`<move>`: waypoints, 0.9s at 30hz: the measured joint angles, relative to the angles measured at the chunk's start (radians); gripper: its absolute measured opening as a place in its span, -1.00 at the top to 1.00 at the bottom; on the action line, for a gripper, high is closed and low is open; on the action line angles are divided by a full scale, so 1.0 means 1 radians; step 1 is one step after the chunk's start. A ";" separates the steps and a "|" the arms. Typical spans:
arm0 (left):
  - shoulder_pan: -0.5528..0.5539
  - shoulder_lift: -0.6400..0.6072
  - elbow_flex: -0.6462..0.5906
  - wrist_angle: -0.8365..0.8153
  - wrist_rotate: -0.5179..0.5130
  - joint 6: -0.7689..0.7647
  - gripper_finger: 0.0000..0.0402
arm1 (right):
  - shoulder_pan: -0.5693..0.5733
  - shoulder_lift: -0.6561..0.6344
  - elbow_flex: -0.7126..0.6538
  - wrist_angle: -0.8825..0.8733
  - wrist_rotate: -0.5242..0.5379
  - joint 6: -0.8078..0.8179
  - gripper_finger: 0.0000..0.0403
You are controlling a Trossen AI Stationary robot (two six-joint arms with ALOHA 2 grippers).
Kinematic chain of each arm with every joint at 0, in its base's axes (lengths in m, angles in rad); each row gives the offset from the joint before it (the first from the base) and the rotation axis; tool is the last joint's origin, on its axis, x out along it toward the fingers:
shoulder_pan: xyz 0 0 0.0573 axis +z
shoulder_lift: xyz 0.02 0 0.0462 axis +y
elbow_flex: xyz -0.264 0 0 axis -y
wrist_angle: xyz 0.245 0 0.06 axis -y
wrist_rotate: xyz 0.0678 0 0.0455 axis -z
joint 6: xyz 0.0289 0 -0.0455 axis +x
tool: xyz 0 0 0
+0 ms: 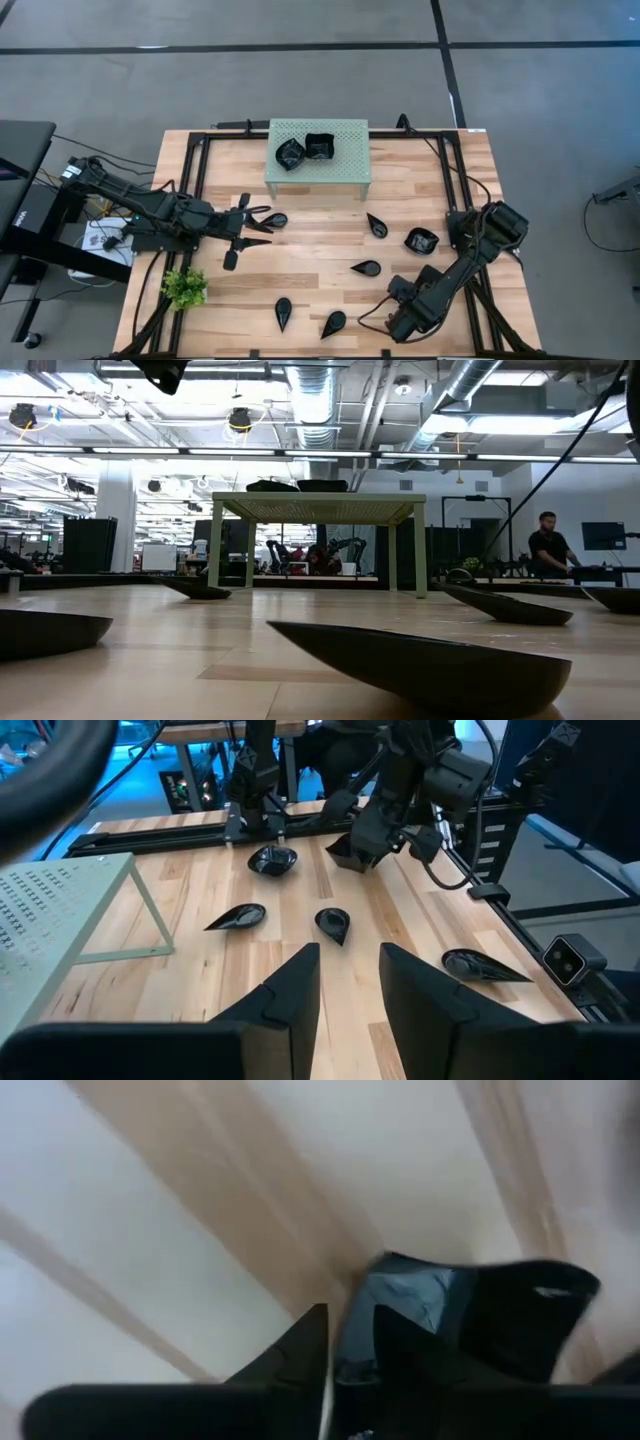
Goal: Pick & Place Mini shaped plates
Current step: Stack the distorted square plate on top of the other distorted square plate on the shelf
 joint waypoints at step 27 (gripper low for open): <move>0.000 0.000 0.000 0.030 0.000 0.000 0.46 | -0.251 -0.012 0.552 -0.023 0.825 -1.241 0.99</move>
